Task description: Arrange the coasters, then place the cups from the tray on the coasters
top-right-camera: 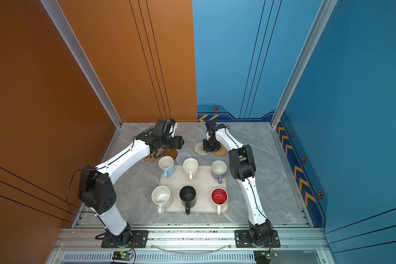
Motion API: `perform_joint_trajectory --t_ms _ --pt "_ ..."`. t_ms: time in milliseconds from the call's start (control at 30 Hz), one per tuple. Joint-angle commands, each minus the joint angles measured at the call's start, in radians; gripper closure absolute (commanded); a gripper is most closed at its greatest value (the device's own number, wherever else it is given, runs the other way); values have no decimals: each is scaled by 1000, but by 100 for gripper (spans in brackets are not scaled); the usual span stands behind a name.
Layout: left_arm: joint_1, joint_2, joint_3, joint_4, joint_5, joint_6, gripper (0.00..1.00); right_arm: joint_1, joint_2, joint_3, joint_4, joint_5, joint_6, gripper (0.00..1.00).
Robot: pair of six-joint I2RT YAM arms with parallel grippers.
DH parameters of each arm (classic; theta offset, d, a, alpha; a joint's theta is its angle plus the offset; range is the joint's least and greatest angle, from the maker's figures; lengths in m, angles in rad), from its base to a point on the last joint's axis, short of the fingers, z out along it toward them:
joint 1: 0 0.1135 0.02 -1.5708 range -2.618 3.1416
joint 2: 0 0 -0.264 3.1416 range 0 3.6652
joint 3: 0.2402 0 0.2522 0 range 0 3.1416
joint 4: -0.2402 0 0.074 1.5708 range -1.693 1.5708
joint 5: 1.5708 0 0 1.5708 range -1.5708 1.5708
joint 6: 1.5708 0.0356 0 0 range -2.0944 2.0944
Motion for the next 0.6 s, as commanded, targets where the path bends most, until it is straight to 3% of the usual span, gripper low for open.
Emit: perform_joint_trajectory --t_ms 0,567 --pt "-6 55 76 -57 34 42 34 -3 -40 -44 -55 36 -30 100" --pt "-14 309 338 -254 66 148 40 -51 -100 -149 -60 79 -27 100"
